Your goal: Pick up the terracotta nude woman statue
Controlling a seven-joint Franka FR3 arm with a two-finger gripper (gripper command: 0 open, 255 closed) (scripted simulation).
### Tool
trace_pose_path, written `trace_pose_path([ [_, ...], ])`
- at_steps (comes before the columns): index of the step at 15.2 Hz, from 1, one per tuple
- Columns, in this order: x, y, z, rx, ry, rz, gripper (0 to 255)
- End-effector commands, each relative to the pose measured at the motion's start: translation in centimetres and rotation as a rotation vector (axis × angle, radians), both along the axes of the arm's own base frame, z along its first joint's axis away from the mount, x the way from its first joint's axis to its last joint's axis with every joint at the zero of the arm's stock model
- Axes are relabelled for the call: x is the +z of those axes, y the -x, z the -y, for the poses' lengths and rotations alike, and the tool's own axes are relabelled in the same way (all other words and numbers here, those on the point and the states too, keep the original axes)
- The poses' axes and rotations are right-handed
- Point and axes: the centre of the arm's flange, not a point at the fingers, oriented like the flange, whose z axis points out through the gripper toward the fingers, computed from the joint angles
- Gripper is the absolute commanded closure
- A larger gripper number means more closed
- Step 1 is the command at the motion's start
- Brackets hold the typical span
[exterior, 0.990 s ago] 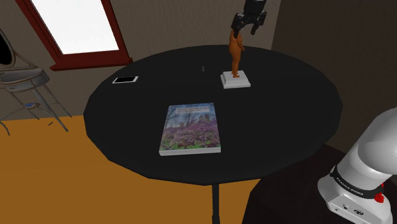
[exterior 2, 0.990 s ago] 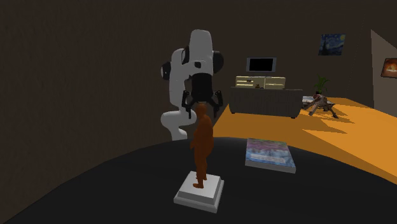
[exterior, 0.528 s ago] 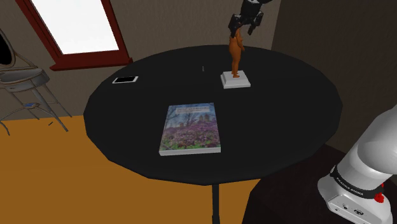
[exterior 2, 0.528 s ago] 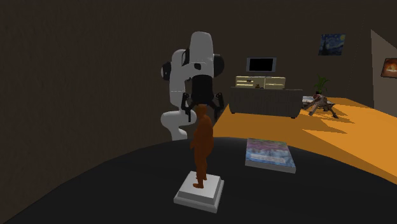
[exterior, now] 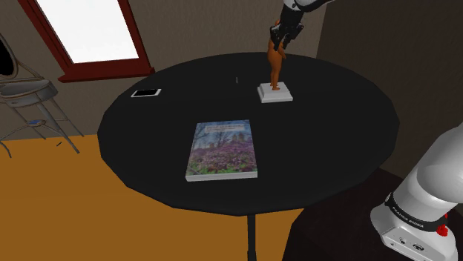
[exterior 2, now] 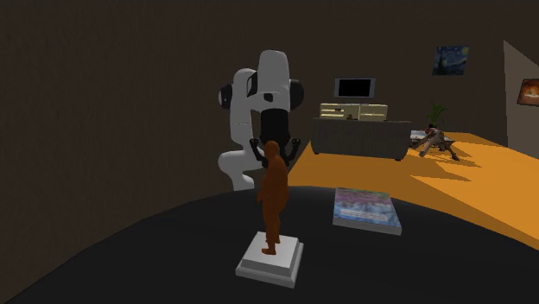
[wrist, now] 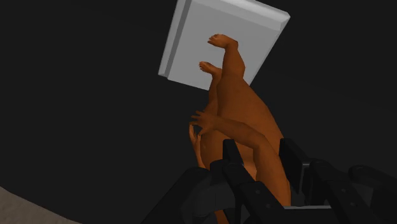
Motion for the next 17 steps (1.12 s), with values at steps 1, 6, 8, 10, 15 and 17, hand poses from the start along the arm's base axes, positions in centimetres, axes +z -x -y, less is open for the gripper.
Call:
trace_pose_path([
  [1,-0.1,0.0,0.0,-0.001,0.0,-0.001,255],
  [6,-0.1,-0.1,0.1,-0.001,0.0,-0.001,255],
  [8,1.0,-0.1,0.1,-0.001,0.0,-0.001,255],
  [10,2.0,-0.1,0.1,-0.001,0.0,-0.001,255],
  [15,4.7,-0.1,0.1,-0.001,0.0,-0.001,255],
  [17,5.7,-0.1,0.1,-0.001,0.0,-0.001,255],
])
